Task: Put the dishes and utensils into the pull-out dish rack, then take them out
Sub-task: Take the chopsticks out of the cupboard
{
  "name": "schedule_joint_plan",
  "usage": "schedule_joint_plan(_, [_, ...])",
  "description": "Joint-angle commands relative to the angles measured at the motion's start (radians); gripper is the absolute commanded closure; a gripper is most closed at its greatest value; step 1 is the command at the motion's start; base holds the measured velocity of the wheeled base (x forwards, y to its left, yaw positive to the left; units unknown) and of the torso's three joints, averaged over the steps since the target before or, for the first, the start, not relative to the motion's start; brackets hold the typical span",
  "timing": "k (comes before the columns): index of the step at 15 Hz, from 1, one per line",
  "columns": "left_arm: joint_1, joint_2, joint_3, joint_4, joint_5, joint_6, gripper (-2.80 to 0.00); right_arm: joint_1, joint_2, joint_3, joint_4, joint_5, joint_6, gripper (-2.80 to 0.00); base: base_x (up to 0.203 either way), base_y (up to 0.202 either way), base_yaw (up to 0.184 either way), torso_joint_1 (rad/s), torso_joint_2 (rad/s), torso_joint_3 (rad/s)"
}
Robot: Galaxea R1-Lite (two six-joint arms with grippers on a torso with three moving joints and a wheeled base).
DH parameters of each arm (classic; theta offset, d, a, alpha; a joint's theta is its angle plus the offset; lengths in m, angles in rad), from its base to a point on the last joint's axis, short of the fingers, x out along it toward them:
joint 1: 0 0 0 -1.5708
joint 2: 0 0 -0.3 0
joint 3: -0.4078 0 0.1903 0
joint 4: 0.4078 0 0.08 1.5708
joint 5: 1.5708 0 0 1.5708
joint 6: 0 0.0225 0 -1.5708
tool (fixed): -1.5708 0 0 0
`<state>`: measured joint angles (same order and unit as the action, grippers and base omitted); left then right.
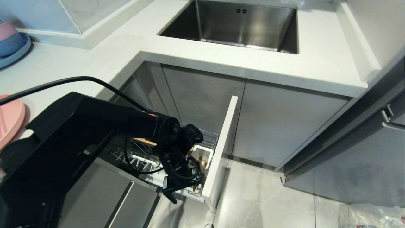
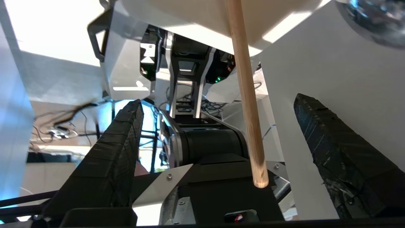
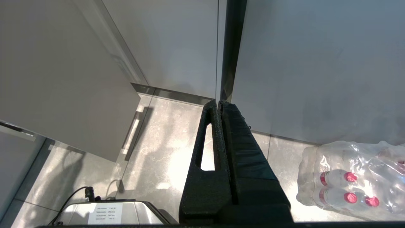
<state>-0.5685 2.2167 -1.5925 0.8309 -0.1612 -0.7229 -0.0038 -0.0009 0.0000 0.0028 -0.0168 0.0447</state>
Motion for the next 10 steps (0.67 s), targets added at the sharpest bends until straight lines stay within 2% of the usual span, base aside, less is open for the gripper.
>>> schedule_joint_plan(1, [0.000, 0.018, -0.002, 0.005, -0.004, -0.012, -2.80, -0.001, 0.001, 0.002, 0.000, 0.000, 0.000, 0.00, 0.000, 0.000, 0.000, 0.000, 0.00, 0.000])
schedule_joint_plan(8, [-0.001, 0.037, -0.004, 0.005, -0.012, -0.015, -2.80, -0.001, 0.001, 0.002, 0.000, 0.000, 0.000, 0.00, 0.000, 0.000, 0.000, 0.000, 0.00, 0.000])
schedule_joint_plan(9, [-0.001, 0.037, -0.004, 0.005, -0.012, -0.015, -1.17, -0.001, 0.001, 0.002, 0.000, 0.000, 0.001, 0.00, 0.000, 0.000, 0.000, 0.000, 0.00, 0.000])
schedule_joint_plan(10, [-0.001, 0.037, -0.004, 0.005, -0.014, -0.015, 0.00, 0.000, 0.001, 0.002, 0.000, 0.000, 0.000, 0.00, 0.000, 0.000, 0.000, 0.000, 0.00, 0.000])
